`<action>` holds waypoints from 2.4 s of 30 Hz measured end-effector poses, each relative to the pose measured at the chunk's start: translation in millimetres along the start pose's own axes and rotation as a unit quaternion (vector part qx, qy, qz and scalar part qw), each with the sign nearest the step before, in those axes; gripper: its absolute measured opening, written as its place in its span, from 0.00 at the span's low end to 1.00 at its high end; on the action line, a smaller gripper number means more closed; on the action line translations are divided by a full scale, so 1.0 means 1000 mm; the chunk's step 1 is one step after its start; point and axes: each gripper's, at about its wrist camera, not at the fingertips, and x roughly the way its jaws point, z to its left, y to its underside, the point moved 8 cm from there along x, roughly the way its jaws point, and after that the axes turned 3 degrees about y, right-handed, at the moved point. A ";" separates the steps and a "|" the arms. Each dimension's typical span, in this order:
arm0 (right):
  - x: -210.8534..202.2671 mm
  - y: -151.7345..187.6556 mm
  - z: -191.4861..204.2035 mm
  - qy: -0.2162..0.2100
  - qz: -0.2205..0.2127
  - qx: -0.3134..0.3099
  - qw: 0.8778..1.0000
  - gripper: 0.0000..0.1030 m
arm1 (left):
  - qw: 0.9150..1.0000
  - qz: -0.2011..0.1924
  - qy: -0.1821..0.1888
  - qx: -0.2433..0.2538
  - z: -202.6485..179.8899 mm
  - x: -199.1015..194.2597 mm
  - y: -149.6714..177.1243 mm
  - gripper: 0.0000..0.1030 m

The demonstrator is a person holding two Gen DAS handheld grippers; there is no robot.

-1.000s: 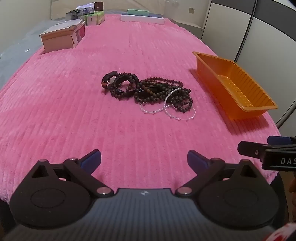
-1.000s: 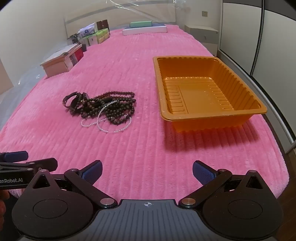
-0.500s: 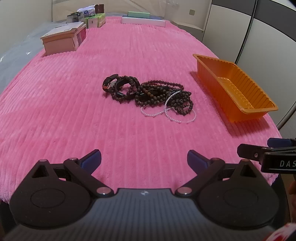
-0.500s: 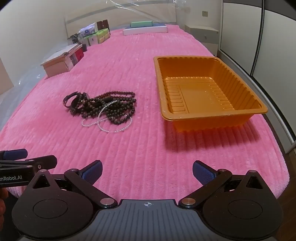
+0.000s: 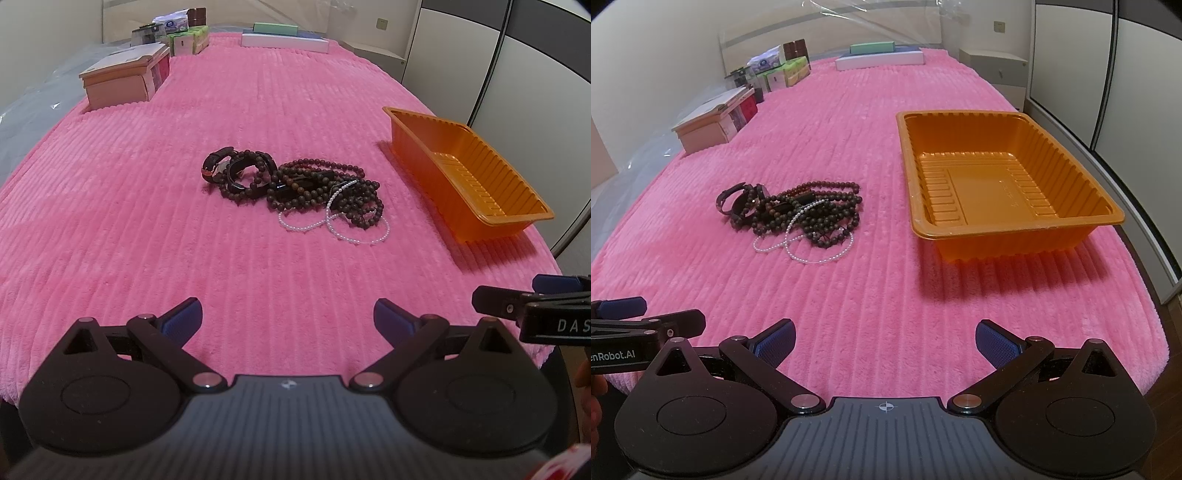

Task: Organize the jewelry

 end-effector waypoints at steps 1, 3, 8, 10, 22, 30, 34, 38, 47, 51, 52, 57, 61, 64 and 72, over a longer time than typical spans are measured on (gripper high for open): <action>0.000 0.000 0.000 0.000 0.000 0.000 1.000 1.00 | 1.000 0.000 0.000 0.000 0.000 0.000 0.000 0.96; 0.000 0.000 0.000 0.000 0.000 0.000 1.000 1.00 | 1.000 0.000 -0.001 0.001 0.000 0.000 0.000 0.96; 0.000 0.000 -0.001 0.000 0.000 0.001 1.000 1.00 | 1.000 0.001 0.001 0.000 -0.001 0.001 0.000 0.96; 0.000 0.000 -0.001 0.000 0.000 0.000 1.000 1.00 | 1.000 0.002 0.001 0.001 -0.003 0.001 0.001 0.96; 0.000 0.000 -0.001 -0.001 0.001 0.000 1.000 1.00 | 1.000 0.002 0.000 0.000 -0.003 0.002 0.001 0.96; 0.000 0.000 -0.001 0.000 0.001 0.001 1.000 1.00 | 1.000 0.003 0.002 0.001 -0.004 0.003 0.001 0.96; 0.000 0.000 -0.001 0.000 0.000 0.001 1.000 1.00 | 1.000 0.003 0.002 0.001 -0.004 0.004 0.001 0.96; 0.000 0.000 -0.001 0.000 0.001 0.000 1.000 1.00 | 1.000 0.003 0.002 0.001 -0.004 0.004 0.001 0.96; 0.001 0.000 -0.001 0.000 0.001 0.001 1.000 1.00 | 1.000 0.003 0.002 0.002 -0.004 0.004 0.000 0.96; 0.001 0.000 -0.001 0.000 0.002 0.001 1.000 1.00 | 1.000 0.003 0.002 0.001 -0.004 0.004 0.000 0.96; 0.001 0.000 -0.001 -0.001 0.003 0.001 1.000 1.00 | 1.000 0.003 0.002 0.002 -0.004 0.004 0.000 0.96; 0.002 0.000 -0.004 -0.001 0.002 0.006 1.000 1.00 | 1.000 0.004 0.003 0.004 -0.007 0.006 -0.004 0.96; -0.002 -0.007 -0.013 -0.001 -0.019 0.024 1.000 1.00 | 1.000 0.005 0.006 0.003 -0.009 0.009 -0.009 0.96; -0.011 -0.016 -0.023 -0.006 -0.045 0.040 0.998 1.00 | 1.000 0.005 0.017 -0.004 -0.008 0.012 -0.012 0.96; -0.032 -0.053 -0.068 0.007 -0.112 0.057 0.992 0.99 | 0.997 0.000 0.056 -0.045 -0.005 0.022 -0.032 0.96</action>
